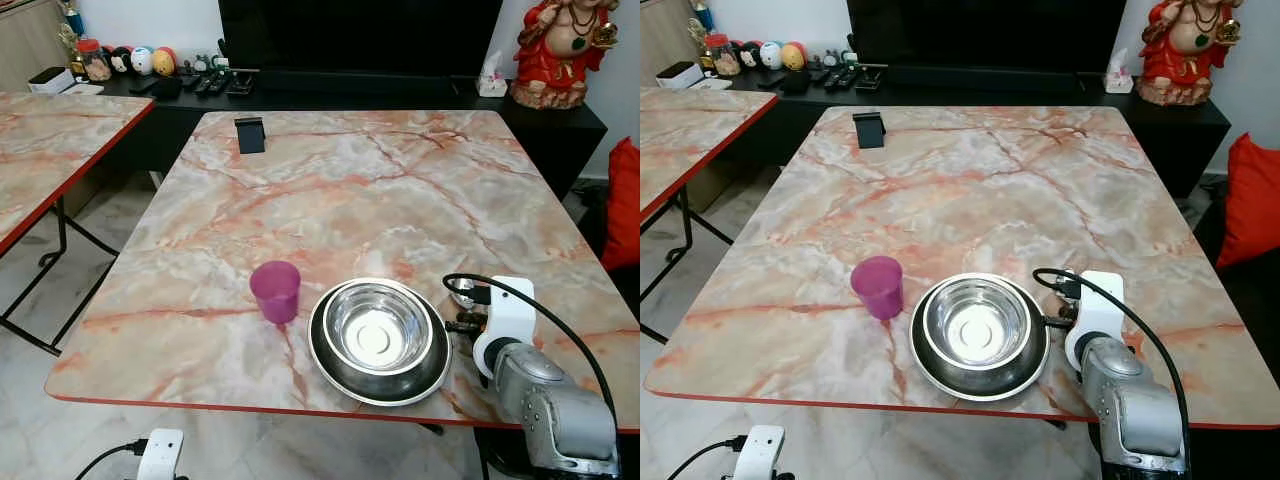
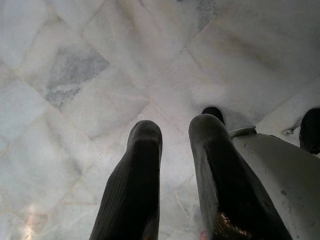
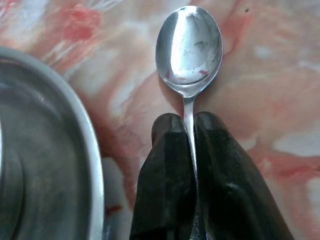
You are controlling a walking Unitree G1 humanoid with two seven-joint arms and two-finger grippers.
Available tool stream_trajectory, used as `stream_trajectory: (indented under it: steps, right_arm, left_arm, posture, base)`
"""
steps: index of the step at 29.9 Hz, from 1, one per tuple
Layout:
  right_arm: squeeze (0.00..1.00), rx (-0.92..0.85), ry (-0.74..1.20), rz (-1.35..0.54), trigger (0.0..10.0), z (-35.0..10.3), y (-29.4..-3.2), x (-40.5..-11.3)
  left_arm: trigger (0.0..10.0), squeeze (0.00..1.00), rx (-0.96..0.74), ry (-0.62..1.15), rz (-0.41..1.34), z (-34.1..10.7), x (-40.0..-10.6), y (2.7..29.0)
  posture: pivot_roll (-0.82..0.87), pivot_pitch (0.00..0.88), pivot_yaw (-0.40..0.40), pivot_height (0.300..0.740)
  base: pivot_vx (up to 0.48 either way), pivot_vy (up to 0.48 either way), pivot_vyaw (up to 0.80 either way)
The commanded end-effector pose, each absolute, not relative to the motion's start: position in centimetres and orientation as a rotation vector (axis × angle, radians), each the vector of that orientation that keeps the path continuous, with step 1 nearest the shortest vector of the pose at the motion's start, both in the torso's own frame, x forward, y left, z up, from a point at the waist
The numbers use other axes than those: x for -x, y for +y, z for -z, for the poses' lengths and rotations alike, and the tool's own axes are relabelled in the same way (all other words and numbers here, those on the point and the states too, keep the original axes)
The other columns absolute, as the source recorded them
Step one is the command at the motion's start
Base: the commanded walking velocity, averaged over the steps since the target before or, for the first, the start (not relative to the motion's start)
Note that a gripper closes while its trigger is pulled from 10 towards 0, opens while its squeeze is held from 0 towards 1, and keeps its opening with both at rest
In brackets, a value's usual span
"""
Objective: Setting the table
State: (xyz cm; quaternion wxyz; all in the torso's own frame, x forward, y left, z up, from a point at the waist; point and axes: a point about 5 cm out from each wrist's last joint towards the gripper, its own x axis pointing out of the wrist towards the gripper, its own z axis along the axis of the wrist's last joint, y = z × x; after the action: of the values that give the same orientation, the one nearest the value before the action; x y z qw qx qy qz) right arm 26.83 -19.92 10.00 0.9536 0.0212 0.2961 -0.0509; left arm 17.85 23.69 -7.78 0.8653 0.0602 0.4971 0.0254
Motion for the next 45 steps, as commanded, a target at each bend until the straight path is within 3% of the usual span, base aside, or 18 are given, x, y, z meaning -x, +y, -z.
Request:
stream_trajectory:
  steps: [1, 22, 23, 24, 36, 41, 43, 44, 45]
  right_arm:
    - [0.0, -0.032, 0.615, 0.098, 10.0, -9.46, -19.77, -26.65]
    - [0.0, -0.031, 0.61, 0.117, 10.0, -8.78, -19.9, -26.74]
    - [0.32, -0.032, 0.609, 0.117, 10.0, -8.8, -19.89, -26.77]
    - [0.55, -0.032, 0.607, 0.117, 10.0, -8.82, -19.87, -26.79]
    - [0.54, -0.032, 0.596, 0.113, 10.0, -9.15, -19.81, -27.02]
    - [0.38, -0.027, 0.589, 0.12, 10.0, -9.37, -19.87, -27.17]
    - [0.38, -0.026, 0.588, 0.123, 10.0, -9.41, -19.91, -27.19]
    - [0.0, -0.017, 0.576, 0.136, 10.0, -9.67, -20.05, -27.27]
    - [0.0, -0.017, 0.576, 0.136, 10.0, -9.67, -20.05, -27.27]
  left_arm:
    - [10.0, 0.0, -0.13, 1.054, -0.05, 7.92, -17.5, 23.79]
    - [10.0, 0.0, -0.135, 1.057, -0.045, 7.95, -17.44, 23.78]
    - [10.0, 0.0, -0.136, 1.057, -0.045, 7.95, -17.45, 23.77]
    - [10.0, 0.0, -0.136, 1.057, -0.044, 7.95, -17.46, 23.75]
    - [10.0, 0.0, -0.136, 1.055, -0.04, 7.93, -17.54, 23.67]
    - [10.0, 0.0, -0.138, 1.055, -0.038, 7.93, -17.56, 23.64]
    - [10.0, 0.0, -0.138, 1.055, -0.037, 7.93, -17.56, 23.63]
    - [10.0, 0.0, -0.139, 1.055, -0.036, 7.92, -17.57, 23.62]
    - [10.0, 0.0, -0.139, 1.055, -0.036, 7.92, -17.57, 23.62]
  posture:
    - [-0.12, 0.0, 0.018, 0.74]
    - [-0.11, 0.0, 0.021, 0.74]
    - [-0.11, 0.0, 0.022, 0.74]
    - [-0.11, 0.0, 0.022, 0.74]
    - [-0.12, 0.0, 0.021, 0.74]
    - [-0.11, 0.0, 0.018, 0.74]
    - [-0.11, 0.0, 0.018, 0.74]
    - [-0.11, 0.0, 0.019, 0.74]
    - [-0.11, 0.0, 0.019, 0.74]
  base:
    - [0.0, 0.0, 0.0]
    - [0.0, 0.0, 0.0]
    - [0.0, 0.0, 0.0]
    - [0.0, 0.0, 0.0]
    - [0.0, 0.0, 0.0]
    - [0.0, 0.0, 0.0]
    - [0.0, 0.0, 0.0]
    - [0.0, 0.0, 0.0]
    - [0.0, 0.0, 0.0]
